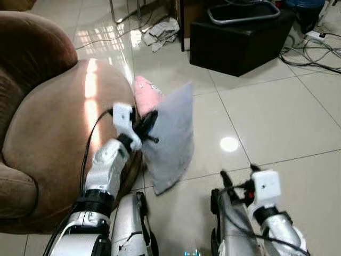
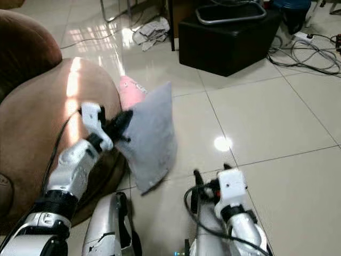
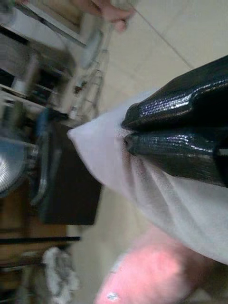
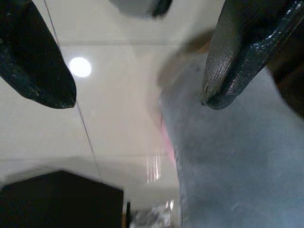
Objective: Move the pillow to the sofa from floor
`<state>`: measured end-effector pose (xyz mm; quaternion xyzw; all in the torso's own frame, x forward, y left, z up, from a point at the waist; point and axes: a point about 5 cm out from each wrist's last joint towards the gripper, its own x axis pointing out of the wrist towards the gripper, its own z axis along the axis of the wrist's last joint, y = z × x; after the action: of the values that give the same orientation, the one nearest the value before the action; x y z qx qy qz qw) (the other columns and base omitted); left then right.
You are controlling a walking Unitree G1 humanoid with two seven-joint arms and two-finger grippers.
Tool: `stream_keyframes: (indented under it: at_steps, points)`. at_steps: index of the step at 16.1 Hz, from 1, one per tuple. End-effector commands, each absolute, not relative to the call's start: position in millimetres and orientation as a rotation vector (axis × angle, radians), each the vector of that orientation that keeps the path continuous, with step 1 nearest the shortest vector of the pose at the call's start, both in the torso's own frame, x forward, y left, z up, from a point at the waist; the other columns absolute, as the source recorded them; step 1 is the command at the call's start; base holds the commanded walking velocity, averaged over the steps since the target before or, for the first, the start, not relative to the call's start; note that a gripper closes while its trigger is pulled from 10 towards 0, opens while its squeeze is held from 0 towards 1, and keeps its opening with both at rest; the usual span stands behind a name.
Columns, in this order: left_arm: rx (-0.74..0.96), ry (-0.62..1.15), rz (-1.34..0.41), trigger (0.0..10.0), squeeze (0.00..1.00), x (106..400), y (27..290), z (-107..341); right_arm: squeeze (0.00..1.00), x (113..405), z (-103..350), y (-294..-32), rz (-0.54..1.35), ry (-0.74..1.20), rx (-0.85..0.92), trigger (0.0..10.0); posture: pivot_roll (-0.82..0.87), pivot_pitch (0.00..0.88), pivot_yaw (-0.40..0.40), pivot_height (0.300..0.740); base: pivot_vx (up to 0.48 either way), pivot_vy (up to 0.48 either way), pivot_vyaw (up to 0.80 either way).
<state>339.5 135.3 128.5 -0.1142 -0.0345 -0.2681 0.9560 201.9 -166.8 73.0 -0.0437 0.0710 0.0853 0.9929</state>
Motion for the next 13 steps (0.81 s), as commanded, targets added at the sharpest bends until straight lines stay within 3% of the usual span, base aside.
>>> stream_keyframes:
  at_steps: [1,3,4,5,10,13]
  points:
    - [-0.259,-0.136,-0.524,0.0,0.00,338,139,143,0.00,205,83,-165,0.165,0.110,-0.091,10.0,-0.11,0.082,0.118,0.567,0.000,0.000,0.00]
    - [-0.300,-0.199,-0.401,0.0,0.00,332,145,160,0.00,215,102,-161,0.118,0.038,-0.070,10.0,-0.10,0.068,0.092,0.586,0.000,0.000,0.00]
    - [-0.281,-0.207,-0.360,9.1,0.00,331,148,162,0.00,217,104,-159,0.124,0.032,-0.068,10.0,-0.09,0.069,0.084,0.591,0.000,0.000,0.00]
    - [-0.270,-0.197,-0.304,10.0,0.00,331,151,163,0.00,220,106,-156,0.139,0.025,-0.069,10.0,-0.07,0.066,0.068,0.601,0.000,0.000,0.00]
    - [-0.154,-0.156,-0.194,10.0,0.00,326,155,170,0.00,237,113,-149,0.163,0.030,-0.078,10.0,-0.05,0.064,0.053,0.646,0.000,0.000,0.00]
    - [-0.099,-0.167,-0.232,10.0,0.00,325,146,171,0.00,239,119,-149,0.164,0.009,-0.085,10.0,-0.07,0.054,0.073,0.671,0.000,0.000,0.00]
